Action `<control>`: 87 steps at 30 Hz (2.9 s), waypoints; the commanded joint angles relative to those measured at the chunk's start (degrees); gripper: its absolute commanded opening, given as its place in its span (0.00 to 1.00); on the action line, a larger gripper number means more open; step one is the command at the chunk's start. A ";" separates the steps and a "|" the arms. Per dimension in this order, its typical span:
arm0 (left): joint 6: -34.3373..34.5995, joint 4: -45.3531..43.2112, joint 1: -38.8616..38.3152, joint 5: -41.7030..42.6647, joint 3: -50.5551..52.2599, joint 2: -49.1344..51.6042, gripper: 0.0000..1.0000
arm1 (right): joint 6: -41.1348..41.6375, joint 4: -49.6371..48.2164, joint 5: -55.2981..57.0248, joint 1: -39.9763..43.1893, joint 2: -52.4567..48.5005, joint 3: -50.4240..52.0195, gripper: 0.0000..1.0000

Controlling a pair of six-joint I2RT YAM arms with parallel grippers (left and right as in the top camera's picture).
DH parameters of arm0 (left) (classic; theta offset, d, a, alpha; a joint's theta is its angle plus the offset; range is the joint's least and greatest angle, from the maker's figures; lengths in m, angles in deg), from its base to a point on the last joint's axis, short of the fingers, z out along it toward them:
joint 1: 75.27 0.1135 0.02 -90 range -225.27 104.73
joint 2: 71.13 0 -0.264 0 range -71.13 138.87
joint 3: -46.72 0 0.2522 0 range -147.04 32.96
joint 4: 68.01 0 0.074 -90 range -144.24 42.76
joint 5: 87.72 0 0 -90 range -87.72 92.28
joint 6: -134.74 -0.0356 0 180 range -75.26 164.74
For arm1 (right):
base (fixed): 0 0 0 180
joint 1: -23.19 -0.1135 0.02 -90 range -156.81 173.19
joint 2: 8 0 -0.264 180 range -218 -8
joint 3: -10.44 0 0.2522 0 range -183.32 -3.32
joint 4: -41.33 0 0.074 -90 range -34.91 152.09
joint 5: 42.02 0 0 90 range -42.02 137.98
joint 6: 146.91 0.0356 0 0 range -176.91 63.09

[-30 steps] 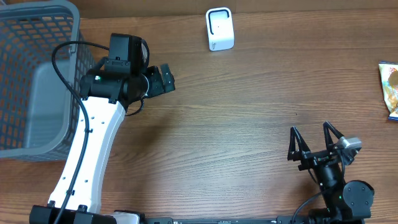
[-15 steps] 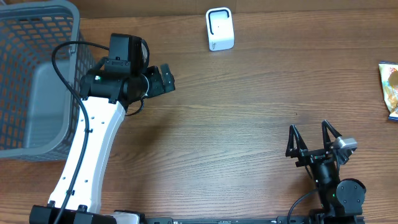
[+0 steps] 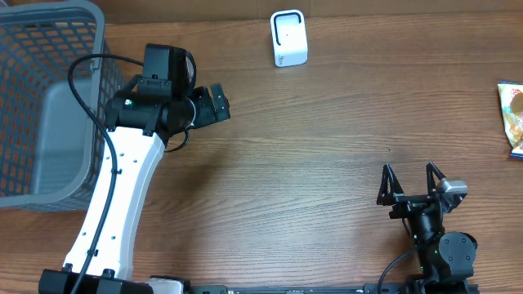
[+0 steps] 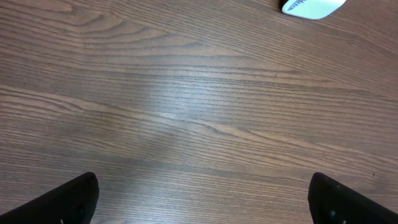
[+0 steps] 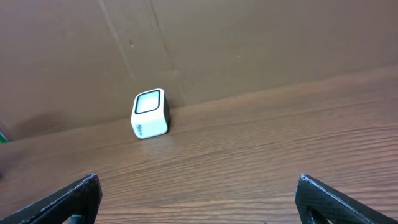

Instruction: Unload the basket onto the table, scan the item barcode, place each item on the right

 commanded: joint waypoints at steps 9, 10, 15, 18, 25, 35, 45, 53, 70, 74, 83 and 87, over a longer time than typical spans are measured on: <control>-0.87 -0.09 -0.11 -0.52 -0.15 0.20 1.00 | -9.33 -0.17 0.92 -0.26 0.68 0.59 1.00; -0.87 -0.09 -0.11 -0.52 -0.15 0.20 1.00 | -9.18 -0.17 0.92 -0.26 0.68 0.59 1.00; -0.87 -0.09 -0.11 -0.52 -0.15 0.20 1.00 | -9.18 -0.22 0.59 -0.24 0.68 0.59 1.00; -0.87 -0.07 -0.11 -0.52 -0.15 0.20 1.00 | -7.58 -0.24 0.33 -0.24 0.68 0.59 1.00; -0.87 -0.09 -0.11 -0.52 -0.15 0.20 1.00 | -6.58 -0.24 0.35 -0.20 0.68 0.59 1.00; -0.87 -0.07 -0.11 -0.52 -0.15 0.20 1.00 | -6.58 -0.35 0.35 0.07 0.68 0.59 1.00; -0.87 -0.09 -0.11 -0.52 -0.15 0.20 1.00 | -6.58 -0.35 0.35 0.07 0.68 0.59 1.00; -0.87 -0.09 -0.11 -0.52 -0.15 0.20 1.00 | -6.60 -0.37 0.35 0.07 0.68 0.59 1.00; -1.73 4.31 -0.11 -2.36 -0.13 0.17 1.00 | -6.60 -0.37 0.35 0.07 0.68 0.59 1.00; -6.01 4.24 -0.11 -2.51 2.08 -1.70 1.00 | -6.60 -0.37 0.35 0.07 0.68 0.59 1.00; -10.03 -9.86 -0.07 -2.49 24.22 -19.28 1.00 | -6.60 -0.37 0.35 0.07 0.68 0.59 1.00; -12.90 -19.10 -0.07 -2.43 36.13 -31.52 1.00 | -6.60 -0.37 0.35 0.07 0.68 0.59 1.00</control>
